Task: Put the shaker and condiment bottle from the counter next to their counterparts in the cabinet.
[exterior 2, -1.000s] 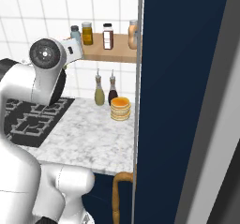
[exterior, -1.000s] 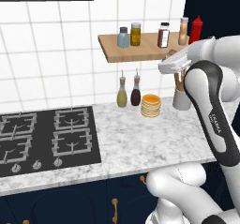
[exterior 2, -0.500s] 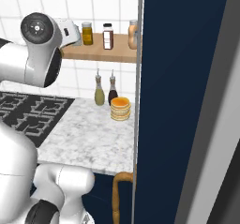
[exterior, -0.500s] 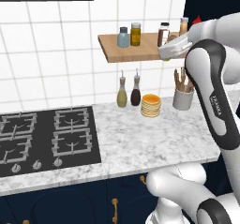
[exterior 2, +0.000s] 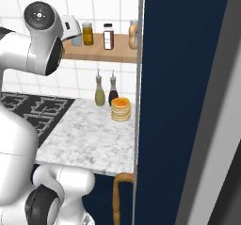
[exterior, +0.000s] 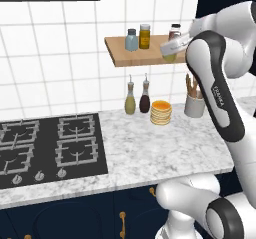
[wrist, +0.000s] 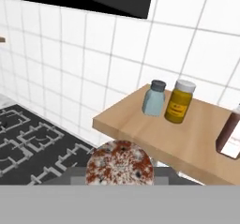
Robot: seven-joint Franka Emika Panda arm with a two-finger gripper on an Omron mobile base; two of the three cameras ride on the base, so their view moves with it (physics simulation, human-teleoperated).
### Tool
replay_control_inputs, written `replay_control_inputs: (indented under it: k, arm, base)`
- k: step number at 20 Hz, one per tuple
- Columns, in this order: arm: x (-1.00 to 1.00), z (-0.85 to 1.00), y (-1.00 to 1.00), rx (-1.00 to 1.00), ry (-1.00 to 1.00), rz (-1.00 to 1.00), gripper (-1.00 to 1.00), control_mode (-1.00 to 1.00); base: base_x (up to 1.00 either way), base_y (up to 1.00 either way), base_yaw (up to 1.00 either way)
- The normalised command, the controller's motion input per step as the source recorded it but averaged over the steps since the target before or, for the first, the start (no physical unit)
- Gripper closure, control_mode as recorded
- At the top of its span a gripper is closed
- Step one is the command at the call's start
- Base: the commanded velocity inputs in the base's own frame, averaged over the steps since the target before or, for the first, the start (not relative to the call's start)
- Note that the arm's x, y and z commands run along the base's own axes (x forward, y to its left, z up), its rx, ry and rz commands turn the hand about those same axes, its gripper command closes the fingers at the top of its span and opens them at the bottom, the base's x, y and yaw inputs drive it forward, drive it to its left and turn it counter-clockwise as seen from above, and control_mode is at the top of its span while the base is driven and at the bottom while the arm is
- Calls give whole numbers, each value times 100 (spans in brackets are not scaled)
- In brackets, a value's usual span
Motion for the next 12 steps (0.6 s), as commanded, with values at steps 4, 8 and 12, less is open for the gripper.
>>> replay_control_inputs:
  k: [4,8,12]
  arm:
    - [9,0,0,-2,0,-3,100,-100]
    - [7,0,0,-3,0,-9,100,-100]
    - [2,0,0,-2,-3,-9,100,-100]
  base:
    - [0,0,0]
    - [0,0,0]
    - [0,0,0]
